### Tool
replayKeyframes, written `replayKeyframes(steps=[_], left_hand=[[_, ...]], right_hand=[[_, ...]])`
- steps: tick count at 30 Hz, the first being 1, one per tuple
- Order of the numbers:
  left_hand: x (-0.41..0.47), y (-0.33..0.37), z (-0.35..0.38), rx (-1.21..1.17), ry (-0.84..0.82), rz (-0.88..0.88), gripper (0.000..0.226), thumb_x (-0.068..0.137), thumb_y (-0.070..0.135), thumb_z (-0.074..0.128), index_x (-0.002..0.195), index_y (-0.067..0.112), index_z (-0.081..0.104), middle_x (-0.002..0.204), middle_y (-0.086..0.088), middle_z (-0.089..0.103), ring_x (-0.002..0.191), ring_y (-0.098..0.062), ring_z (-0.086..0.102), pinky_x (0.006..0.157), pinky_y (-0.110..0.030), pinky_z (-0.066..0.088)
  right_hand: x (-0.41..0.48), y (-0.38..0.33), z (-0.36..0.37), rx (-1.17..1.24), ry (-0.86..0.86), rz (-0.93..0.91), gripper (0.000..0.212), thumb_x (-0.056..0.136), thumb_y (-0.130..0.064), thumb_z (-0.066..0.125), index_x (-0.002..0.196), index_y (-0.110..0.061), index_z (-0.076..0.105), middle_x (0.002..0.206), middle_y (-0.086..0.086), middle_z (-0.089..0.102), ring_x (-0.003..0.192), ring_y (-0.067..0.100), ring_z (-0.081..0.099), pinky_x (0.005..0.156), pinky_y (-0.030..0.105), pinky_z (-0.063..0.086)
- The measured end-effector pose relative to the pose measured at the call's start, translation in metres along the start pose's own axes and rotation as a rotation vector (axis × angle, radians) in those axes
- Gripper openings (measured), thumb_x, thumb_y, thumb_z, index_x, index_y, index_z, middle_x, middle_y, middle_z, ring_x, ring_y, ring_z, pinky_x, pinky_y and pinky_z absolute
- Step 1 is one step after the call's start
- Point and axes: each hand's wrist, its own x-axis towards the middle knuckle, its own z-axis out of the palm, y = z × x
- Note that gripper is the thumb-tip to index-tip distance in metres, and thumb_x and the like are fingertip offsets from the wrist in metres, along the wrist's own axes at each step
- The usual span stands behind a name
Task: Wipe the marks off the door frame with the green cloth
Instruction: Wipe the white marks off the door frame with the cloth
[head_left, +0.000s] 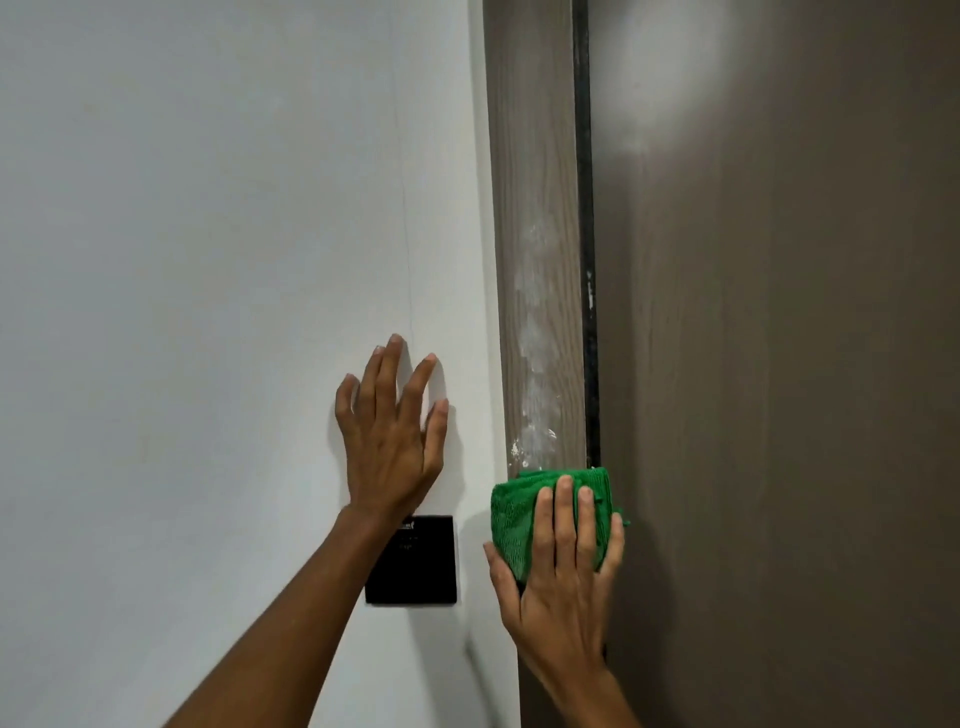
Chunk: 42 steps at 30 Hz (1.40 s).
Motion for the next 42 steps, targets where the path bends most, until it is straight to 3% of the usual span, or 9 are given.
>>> replayKeyframes(steps=[4,10,16,21,34,42], left_hand=[[0.002,-0.004,0.01,0.072,0.061,0.031,0.054,0.097,0.044,0.035,0.149,0.026,0.031,0.162,-0.01,0.023,0.151,-0.023,0.014,0.122,-0.048,0.01],[0.0,-0.009,0.021,0.059,0.101,0.061,0.053,0.1,0.045,0.029,0.149,0.027,0.033,0.162,-0.009,0.024,0.151,-0.023,0.017,0.121,-0.049,0.014],[0.002,-0.009,0.019,0.046,0.09,0.044,0.053,0.097,0.044,0.036,0.147,0.026,0.034,0.161,-0.011,0.026,0.15,-0.024,0.017,0.121,-0.049,0.013],[0.013,-0.01,0.013,0.036,0.1,0.033,0.053,0.095,0.046,0.042,0.143,0.026,0.039,0.16,-0.012,0.028,0.148,-0.025,0.02,0.12,-0.048,0.011],[0.011,-0.015,0.022,0.071,0.141,0.067,0.057,0.097,0.048,0.036,0.15,0.028,0.03,0.162,-0.01,0.022,0.151,-0.023,0.014,0.123,-0.045,0.006],[0.011,-0.015,0.021,0.069,0.129,0.061,0.059,0.096,0.049,0.038,0.15,0.028,0.029,0.163,-0.009,0.021,0.152,-0.023,0.012,0.123,-0.046,0.005]], right_hand=[[0.009,-0.001,0.003,0.033,0.099,0.002,0.08,0.095,-0.057,0.042,0.156,-0.017,0.01,0.166,0.007,0.007,0.152,0.028,0.011,0.121,0.057,0.01],[0.04,-0.004,0.012,0.013,0.161,-0.01,0.077,0.097,-0.056,0.04,0.156,-0.019,0.006,0.166,0.005,0.002,0.152,0.027,0.008,0.121,0.056,0.007],[0.033,-0.001,0.01,-0.076,0.068,-0.038,0.076,0.097,-0.057,0.035,0.156,-0.016,0.009,0.166,0.007,0.007,0.153,0.026,0.007,0.122,0.055,0.007],[-0.005,0.003,0.009,-0.088,-0.003,-0.047,0.074,0.097,-0.056,0.031,0.156,-0.016,0.009,0.166,0.005,-0.001,0.153,0.026,0.003,0.122,0.054,0.005],[0.085,-0.011,0.006,-0.093,0.115,-0.012,0.072,0.099,-0.054,0.035,0.156,-0.018,0.01,0.163,0.01,0.015,0.153,0.027,0.007,0.122,0.054,0.006],[0.024,-0.003,0.008,-0.126,0.006,-0.038,0.076,0.095,-0.054,0.039,0.156,-0.019,0.01,0.164,0.008,0.011,0.152,0.028,0.01,0.12,0.058,0.013]])
